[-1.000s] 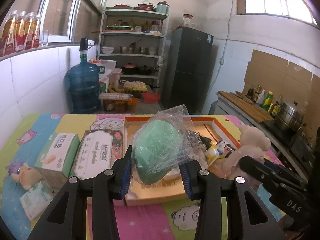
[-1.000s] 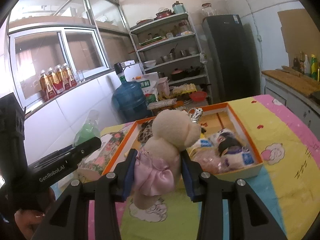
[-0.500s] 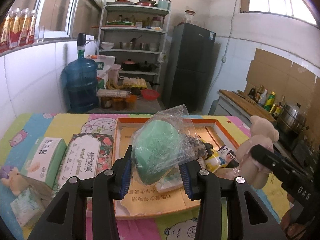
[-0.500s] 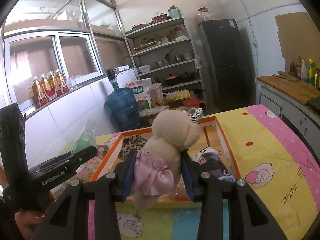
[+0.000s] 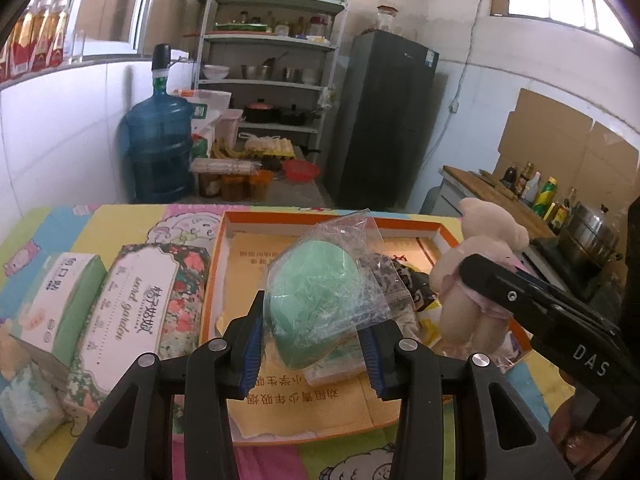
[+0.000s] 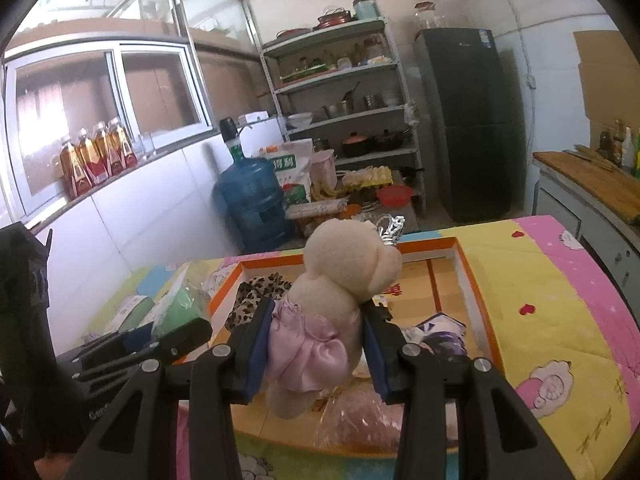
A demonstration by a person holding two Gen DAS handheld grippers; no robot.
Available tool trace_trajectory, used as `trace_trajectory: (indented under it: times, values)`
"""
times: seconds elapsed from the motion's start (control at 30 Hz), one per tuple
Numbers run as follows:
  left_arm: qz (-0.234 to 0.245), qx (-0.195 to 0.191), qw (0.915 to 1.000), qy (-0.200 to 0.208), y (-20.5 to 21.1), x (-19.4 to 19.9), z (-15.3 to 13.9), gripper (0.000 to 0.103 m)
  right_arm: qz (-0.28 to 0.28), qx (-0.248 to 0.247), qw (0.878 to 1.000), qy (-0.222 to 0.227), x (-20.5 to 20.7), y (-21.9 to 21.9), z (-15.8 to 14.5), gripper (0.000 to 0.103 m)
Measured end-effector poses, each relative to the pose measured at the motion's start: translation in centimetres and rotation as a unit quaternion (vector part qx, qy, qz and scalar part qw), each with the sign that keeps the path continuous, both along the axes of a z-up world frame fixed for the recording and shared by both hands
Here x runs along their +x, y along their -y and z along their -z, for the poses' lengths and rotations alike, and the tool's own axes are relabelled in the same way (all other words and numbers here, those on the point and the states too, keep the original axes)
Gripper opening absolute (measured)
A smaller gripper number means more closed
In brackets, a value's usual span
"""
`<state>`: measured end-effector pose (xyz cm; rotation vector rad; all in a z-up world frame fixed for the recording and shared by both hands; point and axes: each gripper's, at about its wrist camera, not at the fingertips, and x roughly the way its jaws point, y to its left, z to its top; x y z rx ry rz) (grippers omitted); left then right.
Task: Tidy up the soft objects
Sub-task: 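Lower the green ball and teddy bear into the tray and open both grippers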
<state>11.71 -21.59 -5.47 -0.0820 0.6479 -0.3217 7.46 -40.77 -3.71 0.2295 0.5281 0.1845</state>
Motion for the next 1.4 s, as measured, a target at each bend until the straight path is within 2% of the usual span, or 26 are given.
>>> trace_trajectory:
  times: [0.5,0.87,1.07,1.17,1.3,1.4]
  values:
    - [-0.008,0.001,0.999,-0.043,0.8,2.8,3.1,0.043,-0.02,0.001,0.999,-0.045,2.8,-0.3,3.3,0.042]
    - [-0.002,-0.008,0.9992,-0.04,0.9,3.3,3.5,0.044,-0.016,0.009,0.998,-0.064,3.9,-0.2,4.4,0.045]
    - [0.0,-0.008,0.999,-0.045,0.6,3.4,3.4,0.046,-0.007,0.012,0.998,-0.06,3.6,0.2,4.5,0.062]
    - [0.001,-0.009,0.9993,-0.037,0.6,2.9,3.1,0.052,-0.002,0.014,0.999,-0.052,3.4,0.5,4.3,0.063]
    - [0.002,-0.011,0.9999,-0.009,0.5,1.8,2.1,0.073,0.007,0.018,0.999,-0.048,3.0,1.0,4.2,0.065]
    - [0.002,-0.008,1.0,0.003,0.4,1.1,1.4,0.074,0.013,0.021,0.999,-0.045,2.9,1.2,4.1,0.069]
